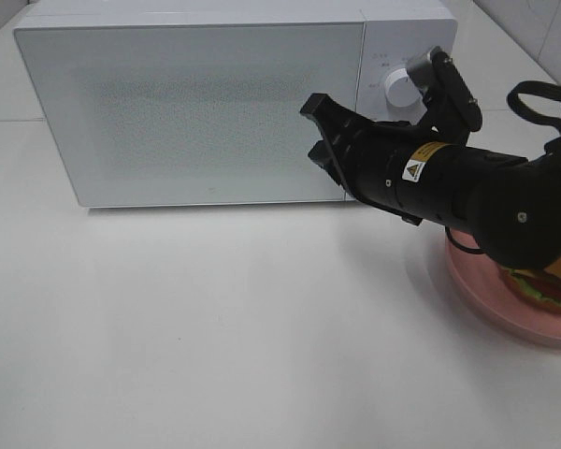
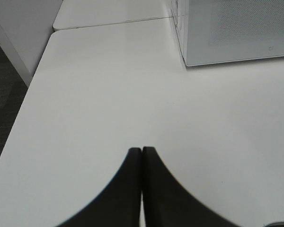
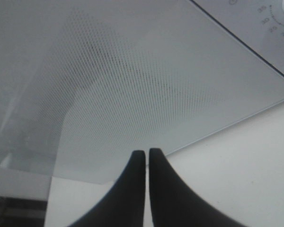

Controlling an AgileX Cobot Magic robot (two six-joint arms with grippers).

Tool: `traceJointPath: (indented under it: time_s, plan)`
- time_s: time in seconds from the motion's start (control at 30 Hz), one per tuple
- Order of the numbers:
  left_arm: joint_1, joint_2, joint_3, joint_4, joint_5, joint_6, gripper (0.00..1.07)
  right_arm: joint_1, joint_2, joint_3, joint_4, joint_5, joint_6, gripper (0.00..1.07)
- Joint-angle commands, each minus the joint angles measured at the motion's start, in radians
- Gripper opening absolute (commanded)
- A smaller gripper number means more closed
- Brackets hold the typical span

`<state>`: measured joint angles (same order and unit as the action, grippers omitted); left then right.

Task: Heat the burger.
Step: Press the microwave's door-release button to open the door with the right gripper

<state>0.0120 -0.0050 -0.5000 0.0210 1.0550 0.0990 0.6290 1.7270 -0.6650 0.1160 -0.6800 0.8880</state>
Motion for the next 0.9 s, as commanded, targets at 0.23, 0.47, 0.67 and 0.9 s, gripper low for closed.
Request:
traceJointPath:
  time_s: [0.23,0.47,0.67,0.9]
  plan:
    - [0.0,-0.022,0.002,-0.003,-0.014,-0.008,0.0,0.003,0.09,-0.004,0.201,-0.115,0.119,0.02]
    - [0.0,-0.022,0.002,-0.003,-0.014,-0.008,0.0,0.003,0.146,-0.005,0.342,-0.142,0.112,0.02]
    - [0.0,-0.022,0.002,-0.002,-0.014,-0.009,0.0,0.003,0.217,-0.005,0.454,-0.196,0.123,0.02]
    - [0.0,-0.022,0.002,-0.002,-0.014,-0.009,0.0,-0.001,0.281,-0.013,0.498,-0.27,0.181,0.02]
